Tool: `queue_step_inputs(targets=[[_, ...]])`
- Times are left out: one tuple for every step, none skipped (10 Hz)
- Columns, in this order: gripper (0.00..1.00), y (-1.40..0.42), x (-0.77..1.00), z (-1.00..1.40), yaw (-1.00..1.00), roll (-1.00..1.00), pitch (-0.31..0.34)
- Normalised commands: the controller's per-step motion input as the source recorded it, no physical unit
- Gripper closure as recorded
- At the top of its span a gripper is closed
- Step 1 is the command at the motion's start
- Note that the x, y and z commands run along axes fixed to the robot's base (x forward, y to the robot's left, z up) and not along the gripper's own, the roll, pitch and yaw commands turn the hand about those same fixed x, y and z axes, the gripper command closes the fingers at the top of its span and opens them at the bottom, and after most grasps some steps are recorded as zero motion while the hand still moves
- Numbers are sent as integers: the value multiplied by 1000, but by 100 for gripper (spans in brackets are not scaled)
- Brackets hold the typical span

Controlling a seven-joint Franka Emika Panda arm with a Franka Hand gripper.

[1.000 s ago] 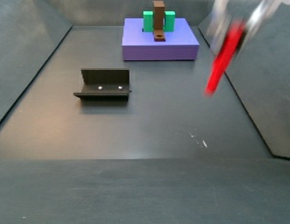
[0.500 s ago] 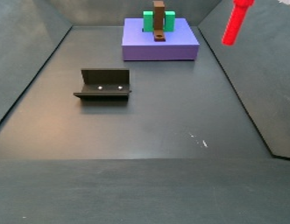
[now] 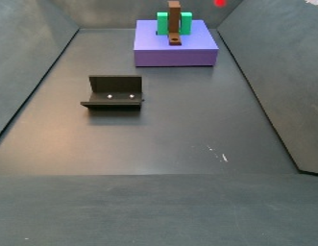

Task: Pick up the red object. Move up. Move to above the board. Insert the red object.
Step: Move to above the board.

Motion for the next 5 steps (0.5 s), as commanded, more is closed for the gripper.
queue_step_inputs(targets=[[100,-1400,257,135,18,-4,94],[100,-1400,265,139,11,-33,78],[100,-1400,276,143,8,1,97],[100,-1400,290,145,9,-1,122],[100,-1400,304,148,3,-25,137]])
